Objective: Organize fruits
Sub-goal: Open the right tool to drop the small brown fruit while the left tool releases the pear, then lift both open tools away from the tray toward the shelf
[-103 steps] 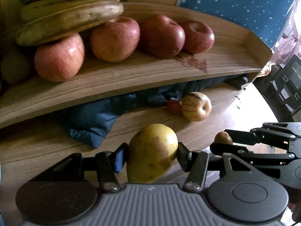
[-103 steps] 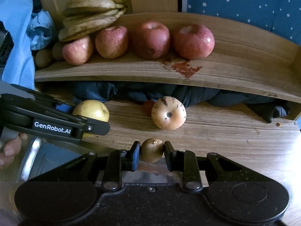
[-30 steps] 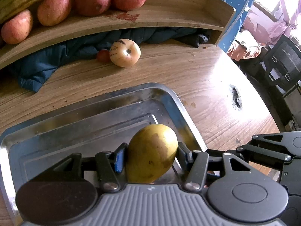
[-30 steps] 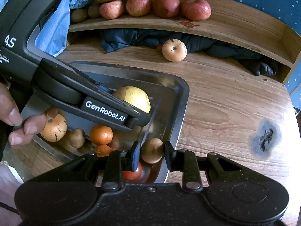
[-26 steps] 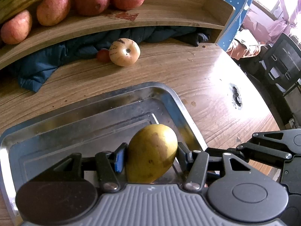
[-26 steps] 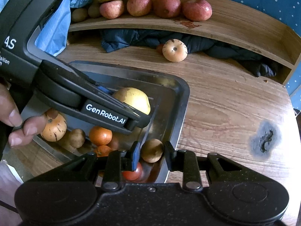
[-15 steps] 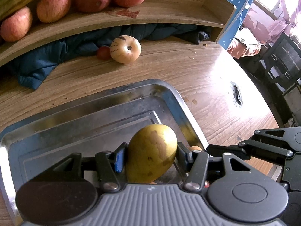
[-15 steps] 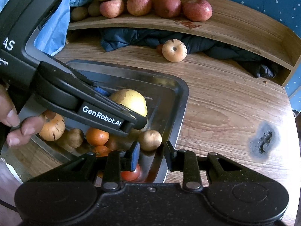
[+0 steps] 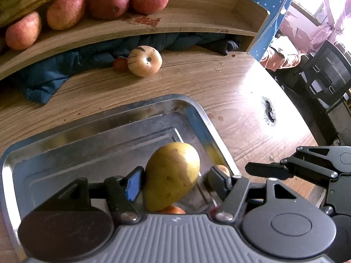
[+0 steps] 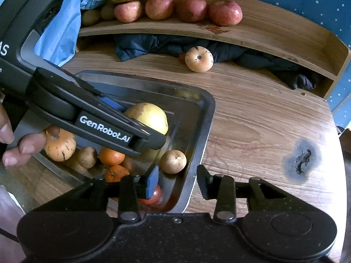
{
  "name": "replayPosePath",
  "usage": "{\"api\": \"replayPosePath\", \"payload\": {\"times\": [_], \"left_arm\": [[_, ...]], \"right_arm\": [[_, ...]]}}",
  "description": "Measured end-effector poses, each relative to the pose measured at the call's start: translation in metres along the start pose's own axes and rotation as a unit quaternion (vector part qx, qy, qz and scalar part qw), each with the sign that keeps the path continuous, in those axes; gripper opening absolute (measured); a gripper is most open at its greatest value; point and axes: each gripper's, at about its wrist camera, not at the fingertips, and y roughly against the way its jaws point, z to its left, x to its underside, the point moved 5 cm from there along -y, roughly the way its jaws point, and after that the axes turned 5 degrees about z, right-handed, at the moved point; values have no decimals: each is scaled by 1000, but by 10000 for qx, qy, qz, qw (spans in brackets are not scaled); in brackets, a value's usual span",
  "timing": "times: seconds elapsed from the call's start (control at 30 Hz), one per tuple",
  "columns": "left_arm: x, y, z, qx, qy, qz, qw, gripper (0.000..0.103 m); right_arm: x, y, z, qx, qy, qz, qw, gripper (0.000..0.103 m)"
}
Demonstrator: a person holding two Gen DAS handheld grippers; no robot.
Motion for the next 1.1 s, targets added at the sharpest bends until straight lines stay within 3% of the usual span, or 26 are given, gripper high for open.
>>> {"api": "replayPosePath", "payload": {"times": [0.27,0.37,0.73,1.1], "left_arm": [[8,20,-2,-70,36,-169,9998,81],[12,28,-1,-154,38,-230,9996,85],[39,69,17,-837,88,-358,9958,99],[77,96,47,-1400,498,-238,9886,102]], "right_arm": [[3,11,2,-49,152,-45,9999,56],[4,14,1,-121,107,-68,9998,68],[4,21,5,-518,87,-72,9986,92],[-5,22,19,-846,285,-115,9959,100]]}}
